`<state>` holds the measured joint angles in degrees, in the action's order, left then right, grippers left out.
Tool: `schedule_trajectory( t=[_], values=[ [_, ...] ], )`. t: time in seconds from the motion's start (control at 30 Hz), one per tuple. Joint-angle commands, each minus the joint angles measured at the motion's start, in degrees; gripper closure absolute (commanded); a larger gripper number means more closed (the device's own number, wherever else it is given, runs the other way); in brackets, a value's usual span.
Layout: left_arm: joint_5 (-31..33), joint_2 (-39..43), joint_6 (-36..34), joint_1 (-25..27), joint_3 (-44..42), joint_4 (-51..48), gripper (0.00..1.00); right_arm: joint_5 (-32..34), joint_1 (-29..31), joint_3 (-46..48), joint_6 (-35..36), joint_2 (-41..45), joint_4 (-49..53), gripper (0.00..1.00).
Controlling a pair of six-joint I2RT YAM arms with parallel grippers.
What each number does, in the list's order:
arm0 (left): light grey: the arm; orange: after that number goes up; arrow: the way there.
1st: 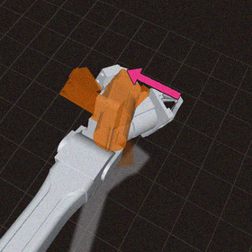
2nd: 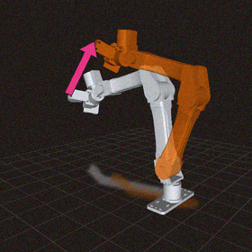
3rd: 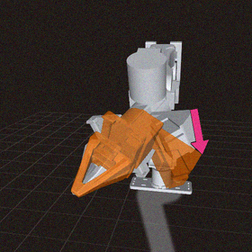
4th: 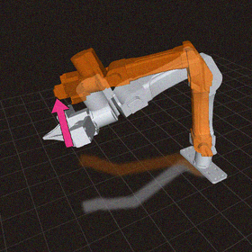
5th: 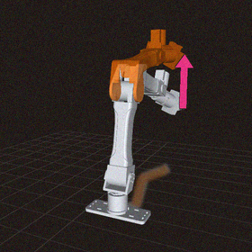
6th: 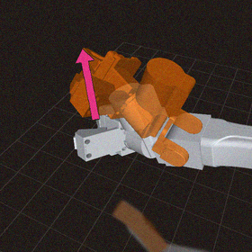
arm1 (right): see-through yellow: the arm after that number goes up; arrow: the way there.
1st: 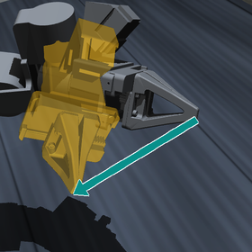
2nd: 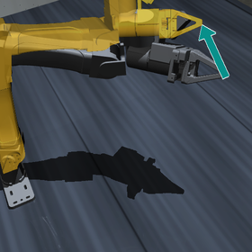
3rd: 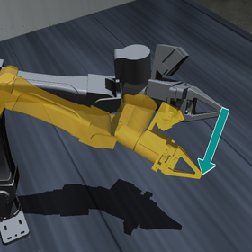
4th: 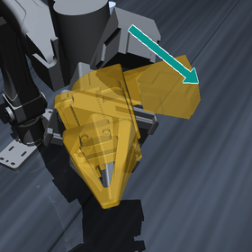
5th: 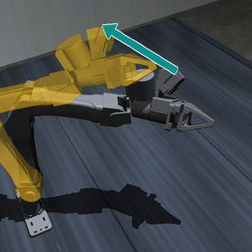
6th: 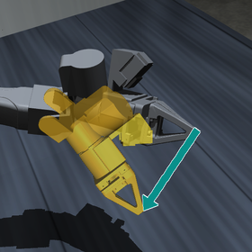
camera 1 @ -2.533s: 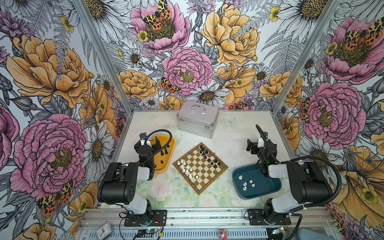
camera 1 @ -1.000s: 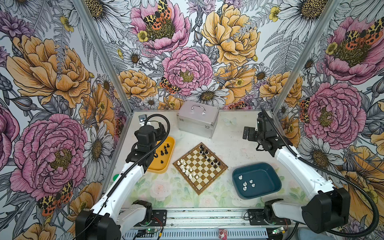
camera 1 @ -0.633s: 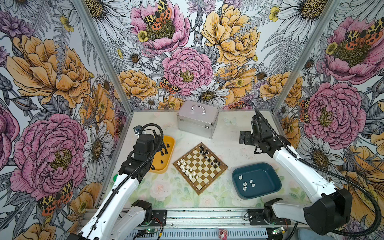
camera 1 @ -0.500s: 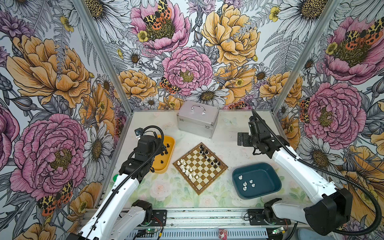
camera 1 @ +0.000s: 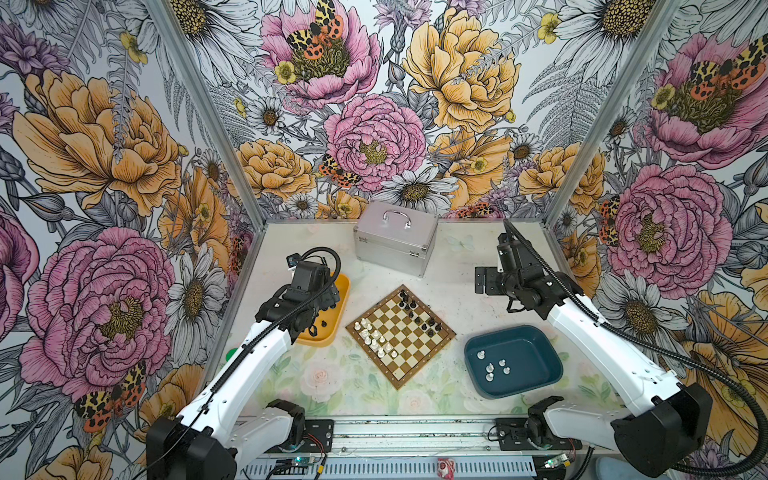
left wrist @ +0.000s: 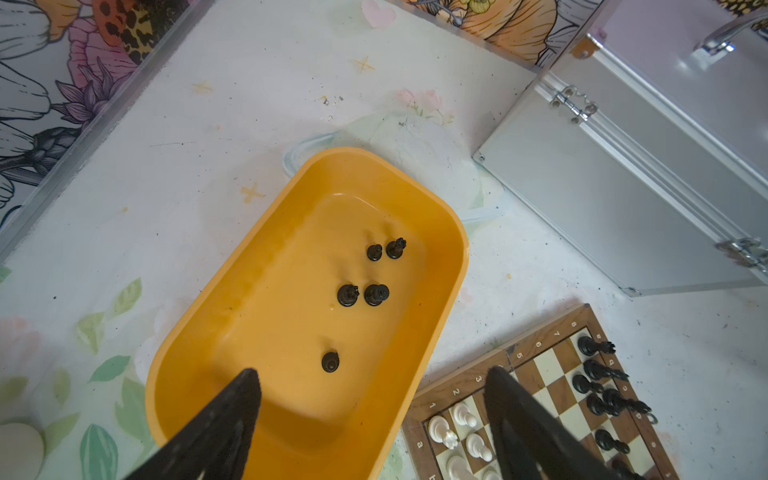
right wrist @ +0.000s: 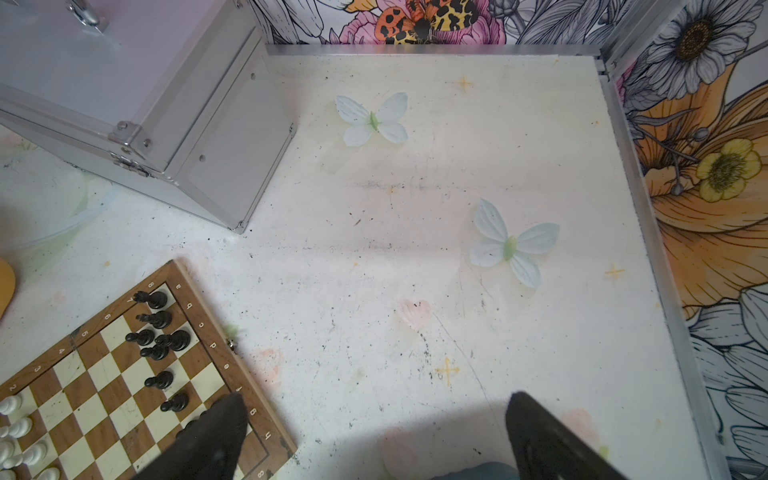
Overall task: Set up the chess pieces on the board
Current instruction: 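Move the left gripper over the yellow tray while the right arm rises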
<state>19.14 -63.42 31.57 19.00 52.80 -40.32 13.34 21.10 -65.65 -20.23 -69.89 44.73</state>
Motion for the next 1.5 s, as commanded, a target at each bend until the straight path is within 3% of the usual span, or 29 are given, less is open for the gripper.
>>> schedule_trajectory(
  t=[0.0,0.37,0.73,1.03,1.27,1.47],
  values=[
    [-1.99,-3.28,-0.14,0.42,2.34,-0.93,0.15,1.16,0.57,-0.27,-1.43,1.77,0.45,0.0],
    [-4.2,-12.44,-0.06,0.6,6.7,-1.92,0.26,0.02,0.74,-0.36,-1.6,1.31,0.45,0.0],
    [-4.04,-19.6,-1.78,-0.9,8.9,-2.66,0.49,-0.07,0.96,-1.05,-2.62,-0.13,0.46,0.01],
    [-5.84,-26.05,-2.35,-1.35,12.23,-3.13,0.52,0.04,1.22,-1.75,-3.16,-1.08,0.45,0.01],
    [-5.78,-30.45,-3.49,-2.12,14.67,-4.36,0.63,0.49,1.4,-2.81,-3.28,-2.17,0.96,0.01],
    [-6.01,-32.71,-3.8,-3.13,16.07,-5.49,0.64,0.7,1.41,-4.0,-3.1,-3.4,1.19,0.0]
  ],
)
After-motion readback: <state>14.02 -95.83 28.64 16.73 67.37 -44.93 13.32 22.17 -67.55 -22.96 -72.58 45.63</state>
